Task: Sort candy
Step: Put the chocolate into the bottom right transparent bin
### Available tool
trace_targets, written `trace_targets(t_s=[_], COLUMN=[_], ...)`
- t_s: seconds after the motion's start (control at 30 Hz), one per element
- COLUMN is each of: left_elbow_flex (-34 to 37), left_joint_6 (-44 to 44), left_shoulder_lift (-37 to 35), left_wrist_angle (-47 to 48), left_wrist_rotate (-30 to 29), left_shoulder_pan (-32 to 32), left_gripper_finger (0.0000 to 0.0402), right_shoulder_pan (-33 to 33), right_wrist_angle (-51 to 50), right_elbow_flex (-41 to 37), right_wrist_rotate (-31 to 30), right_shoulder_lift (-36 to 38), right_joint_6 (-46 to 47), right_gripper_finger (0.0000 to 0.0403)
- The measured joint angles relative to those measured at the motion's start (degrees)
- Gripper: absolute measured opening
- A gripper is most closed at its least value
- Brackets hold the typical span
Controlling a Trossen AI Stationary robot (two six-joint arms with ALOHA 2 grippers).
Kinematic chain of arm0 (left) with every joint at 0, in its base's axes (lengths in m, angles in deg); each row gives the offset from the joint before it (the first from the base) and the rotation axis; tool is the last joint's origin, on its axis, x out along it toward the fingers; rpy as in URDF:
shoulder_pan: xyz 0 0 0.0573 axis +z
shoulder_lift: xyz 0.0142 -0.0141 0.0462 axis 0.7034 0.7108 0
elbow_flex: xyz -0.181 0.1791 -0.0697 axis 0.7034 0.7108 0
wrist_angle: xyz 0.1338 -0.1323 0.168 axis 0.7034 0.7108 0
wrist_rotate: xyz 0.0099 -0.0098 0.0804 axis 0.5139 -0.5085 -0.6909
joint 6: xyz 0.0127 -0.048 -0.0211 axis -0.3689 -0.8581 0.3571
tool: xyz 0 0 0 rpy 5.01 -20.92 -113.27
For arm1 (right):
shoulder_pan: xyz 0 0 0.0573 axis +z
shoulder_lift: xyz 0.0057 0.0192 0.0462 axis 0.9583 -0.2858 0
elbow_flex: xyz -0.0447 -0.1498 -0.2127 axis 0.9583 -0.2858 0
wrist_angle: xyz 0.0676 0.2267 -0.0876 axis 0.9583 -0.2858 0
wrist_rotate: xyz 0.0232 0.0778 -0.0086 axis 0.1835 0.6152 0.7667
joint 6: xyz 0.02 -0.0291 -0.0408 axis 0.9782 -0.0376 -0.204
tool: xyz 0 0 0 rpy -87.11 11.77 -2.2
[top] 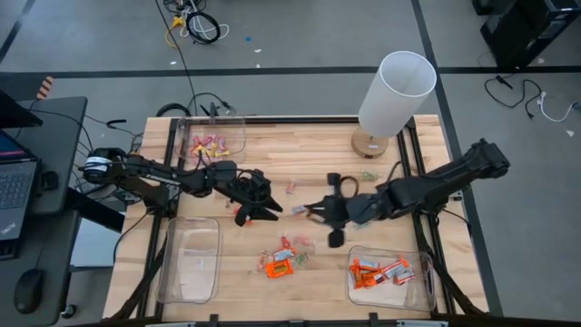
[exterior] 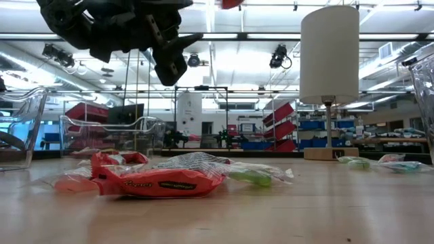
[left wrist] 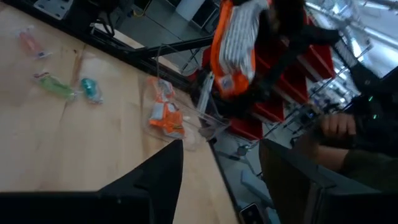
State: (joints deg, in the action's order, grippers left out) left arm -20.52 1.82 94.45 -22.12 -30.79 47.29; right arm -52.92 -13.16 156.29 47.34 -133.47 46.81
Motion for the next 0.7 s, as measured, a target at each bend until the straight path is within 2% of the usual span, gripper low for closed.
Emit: trace_targets(t_s=[0.2,0.37,0.5,0.7], left_elbow_flex=[0.0,0.0,0.0,0.0], left_joint_6=[2.4,2.7,5.7,6.9], left_shoulder_lift=[0.0,0.0,0.0,0.0], left_wrist_angle=[1.6,1.2,2.1,2.5], left_wrist_rotate=[-0.1,-0.1,-0.1,-0.1], left_shoulder_pan=[0.0,0.0,0.0,0.0], left_gripper_finger=[0.0214,0.0214,0.0214,0.0214], right_shoulder_pan=[-1.5,-0.2,3.3,9.6], right_wrist_angle=[-14.8,-23.8,-30.4,-34.1], right_elbow_flex=[0.0,0.0,0.0,0.0], right_wrist_rotate=[19.8,30.3,34.3,34.5], right_shoulder_lift=[6.6,8.8,8.4,6.7], right_joint_6=[19.2,29.2,36.2,47.7], right_gripper_finger=[0.0000,0.0000,0.0000,0.0000])
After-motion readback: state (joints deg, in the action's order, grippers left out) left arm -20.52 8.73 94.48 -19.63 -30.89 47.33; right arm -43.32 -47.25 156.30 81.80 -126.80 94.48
